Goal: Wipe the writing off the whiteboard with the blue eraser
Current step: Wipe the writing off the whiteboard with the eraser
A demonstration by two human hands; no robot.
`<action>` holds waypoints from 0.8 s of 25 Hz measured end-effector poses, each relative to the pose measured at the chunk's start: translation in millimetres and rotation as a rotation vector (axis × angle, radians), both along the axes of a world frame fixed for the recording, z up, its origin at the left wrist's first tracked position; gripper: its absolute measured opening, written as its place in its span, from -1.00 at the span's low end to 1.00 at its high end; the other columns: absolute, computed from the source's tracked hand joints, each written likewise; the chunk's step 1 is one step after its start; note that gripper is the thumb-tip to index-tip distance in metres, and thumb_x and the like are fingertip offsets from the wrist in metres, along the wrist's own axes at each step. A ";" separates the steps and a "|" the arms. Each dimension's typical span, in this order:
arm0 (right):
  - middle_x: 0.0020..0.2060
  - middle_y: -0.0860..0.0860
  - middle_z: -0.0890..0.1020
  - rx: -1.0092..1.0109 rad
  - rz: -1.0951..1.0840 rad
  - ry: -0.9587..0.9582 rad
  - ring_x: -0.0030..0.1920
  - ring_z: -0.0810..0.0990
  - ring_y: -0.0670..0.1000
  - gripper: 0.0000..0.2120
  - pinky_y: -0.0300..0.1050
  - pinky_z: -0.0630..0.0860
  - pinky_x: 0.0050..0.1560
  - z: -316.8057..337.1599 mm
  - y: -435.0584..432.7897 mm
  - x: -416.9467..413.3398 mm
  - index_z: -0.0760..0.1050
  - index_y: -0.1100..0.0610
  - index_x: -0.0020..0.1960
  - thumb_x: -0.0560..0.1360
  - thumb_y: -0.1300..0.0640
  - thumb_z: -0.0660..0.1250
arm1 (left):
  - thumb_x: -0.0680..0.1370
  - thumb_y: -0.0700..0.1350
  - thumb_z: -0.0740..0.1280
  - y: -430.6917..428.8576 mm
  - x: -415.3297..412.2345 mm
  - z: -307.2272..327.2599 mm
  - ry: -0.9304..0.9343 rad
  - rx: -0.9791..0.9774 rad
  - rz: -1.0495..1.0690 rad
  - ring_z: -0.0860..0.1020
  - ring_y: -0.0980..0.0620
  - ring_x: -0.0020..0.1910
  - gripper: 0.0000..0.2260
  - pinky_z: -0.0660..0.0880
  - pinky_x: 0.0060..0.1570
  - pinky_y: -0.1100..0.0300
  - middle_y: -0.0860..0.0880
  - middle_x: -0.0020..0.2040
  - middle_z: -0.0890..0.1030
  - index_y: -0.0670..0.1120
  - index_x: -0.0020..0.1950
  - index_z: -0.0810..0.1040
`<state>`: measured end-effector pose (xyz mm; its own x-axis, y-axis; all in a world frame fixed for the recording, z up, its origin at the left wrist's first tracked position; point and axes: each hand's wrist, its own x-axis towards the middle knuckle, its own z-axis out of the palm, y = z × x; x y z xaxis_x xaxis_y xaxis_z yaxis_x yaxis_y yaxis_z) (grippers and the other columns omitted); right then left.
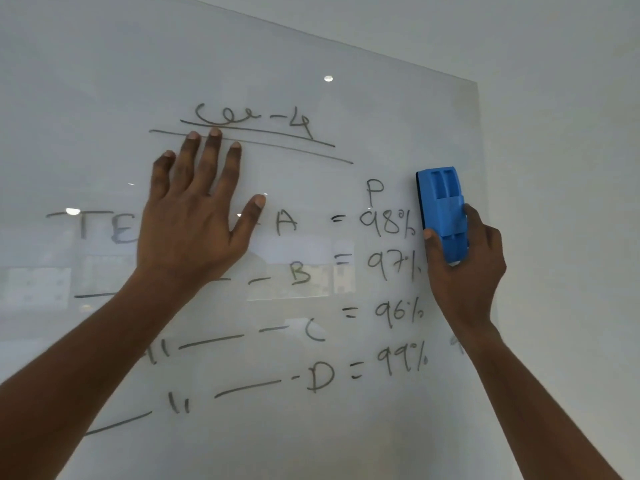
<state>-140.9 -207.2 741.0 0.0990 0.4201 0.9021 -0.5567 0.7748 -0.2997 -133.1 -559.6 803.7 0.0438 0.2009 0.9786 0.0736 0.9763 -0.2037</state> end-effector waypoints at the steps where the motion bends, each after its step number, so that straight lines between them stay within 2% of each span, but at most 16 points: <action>1: 0.18 0.17 0.54 -0.010 -0.004 -0.002 0.15 0.55 0.12 -0.41 -0.03 0.56 0.10 0.9 3.9 0.0 0.38 0.14 0.53 0.59 -0.03 0.45 | 0.73 0.27 -0.04 0.6 0.0 0.2 0.006 0.001 0.000 0.14 -0.31 0.72 -0.29 0.04 0.66 -0.28 -0.24 0.74 0.16 -0.15 0.75 0.17; 9: 0.17 0.16 0.51 -0.068 -0.027 0.002 0.14 0.53 0.13 -0.41 0.11 0.60 0.12 8.0 26.8 -4.0 0.34 0.13 0.55 0.62 -0.07 0.40 | 0.72 0.25 0.02 -0.6 -2.0 1.8 0.042 -0.012 -0.027 0.17 -0.36 0.69 -0.30 0.09 0.61 -0.30 -0.28 0.71 0.21 -0.18 0.73 0.21; 13: 0.19 0.17 0.50 -0.177 -0.021 -0.015 0.17 0.52 0.17 -0.42 0.21 0.58 0.19 16.5 46.6 -7.5 0.33 0.10 0.55 0.62 -0.08 0.37 | 0.73 0.24 0.04 -1.7 -3.8 1.5 0.069 -0.017 -0.051 0.19 -0.37 0.68 -0.32 0.12 0.60 -0.31 -0.29 0.71 0.23 -0.19 0.71 0.23; 16: 0.21 0.19 0.50 -0.205 -0.036 -0.062 0.20 0.51 0.20 -0.43 0.12 0.53 0.22 19.2 54.6 -16.3 0.32 0.12 0.56 0.63 -0.06 0.35 | 0.73 0.23 0.05 -1.4 -3.9 1.3 0.072 -0.014 -0.059 0.20 -0.37 0.68 -0.31 0.13 0.60 -0.32 -0.29 0.70 0.23 -0.20 0.71 0.24; 20: 0.23 0.21 0.51 -0.213 -0.093 -0.081 0.20 0.47 0.23 -0.47 -0.02 0.40 0.16 18.9 54.6 -29.2 0.35 0.12 0.56 0.65 -0.04 0.32 | 0.72 0.25 0.03 -1.5 -4.2 1.0 0.053 -0.006 -0.060 0.19 -0.36 0.68 -0.30 0.12 0.60 -0.31 -0.28 0.71 0.22 -0.20 0.72 0.21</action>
